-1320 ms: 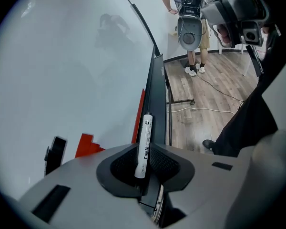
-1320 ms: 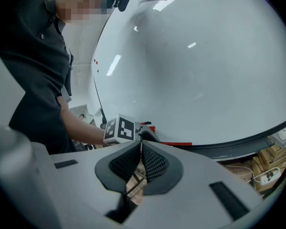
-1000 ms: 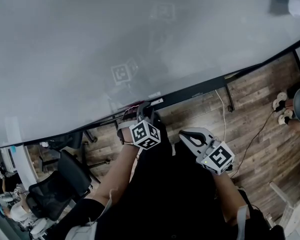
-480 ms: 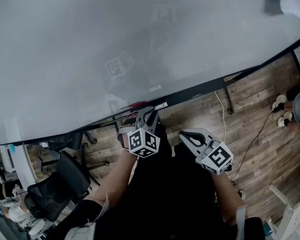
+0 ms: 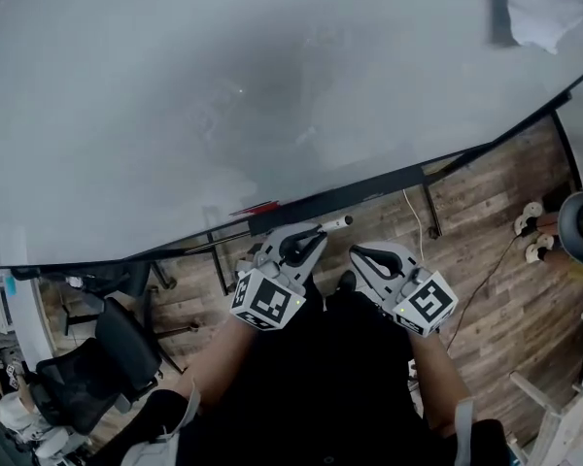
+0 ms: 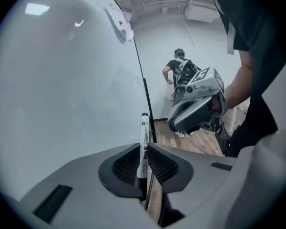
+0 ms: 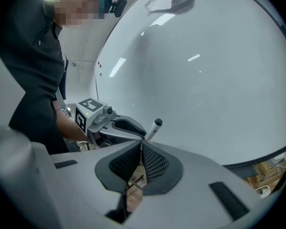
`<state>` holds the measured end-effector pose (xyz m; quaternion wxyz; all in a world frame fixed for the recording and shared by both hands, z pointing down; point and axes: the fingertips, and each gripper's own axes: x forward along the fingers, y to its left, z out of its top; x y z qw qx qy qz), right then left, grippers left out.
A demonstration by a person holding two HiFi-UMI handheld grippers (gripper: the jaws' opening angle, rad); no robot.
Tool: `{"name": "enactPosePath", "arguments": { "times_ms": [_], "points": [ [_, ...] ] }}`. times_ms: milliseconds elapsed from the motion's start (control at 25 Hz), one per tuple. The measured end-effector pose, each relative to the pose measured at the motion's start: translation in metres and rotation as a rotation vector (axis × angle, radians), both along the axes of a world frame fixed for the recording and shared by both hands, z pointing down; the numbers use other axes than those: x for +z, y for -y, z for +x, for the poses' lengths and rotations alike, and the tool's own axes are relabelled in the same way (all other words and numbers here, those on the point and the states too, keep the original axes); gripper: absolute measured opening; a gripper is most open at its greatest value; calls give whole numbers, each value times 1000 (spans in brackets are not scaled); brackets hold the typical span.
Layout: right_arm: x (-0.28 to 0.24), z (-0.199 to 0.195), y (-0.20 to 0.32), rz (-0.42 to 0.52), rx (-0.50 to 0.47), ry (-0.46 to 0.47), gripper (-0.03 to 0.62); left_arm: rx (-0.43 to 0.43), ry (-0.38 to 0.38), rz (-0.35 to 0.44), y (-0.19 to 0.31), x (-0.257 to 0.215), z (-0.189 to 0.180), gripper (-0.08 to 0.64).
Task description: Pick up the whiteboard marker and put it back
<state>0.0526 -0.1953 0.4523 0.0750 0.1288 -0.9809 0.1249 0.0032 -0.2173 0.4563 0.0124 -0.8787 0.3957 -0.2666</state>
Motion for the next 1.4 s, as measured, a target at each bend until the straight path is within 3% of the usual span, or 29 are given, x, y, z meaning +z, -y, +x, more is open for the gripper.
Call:
{"name": "enactPosePath", "arguments": {
  "times_ms": [320, 480, 720, 920, 1200, 1400],
  "points": [
    [-41, 9, -2, 94, 5, 27, 20, 86, -259, 161, -16, -69, 17, 64],
    [-62, 17, 3, 145, 27, 29, 20, 18, -487, 153, -23, -95, 10, 64],
    [-82, 39, 20, 204, 63, 23, 20, -38, -606, 122, -26, -107, -10, 64],
    [-89, 54, 22, 218, 94, 33, 20, -17, -756, 155, -37, -114, -21, 64],
    [-89, 61, 24, 221, 103, 49, 20, -33, -828, 171, -46, -112, -30, 64],
    [-82, 61, 24, 200, 105, 56, 21, -34, -823, 165, -47, -108, -31, 64]
  ]
}}
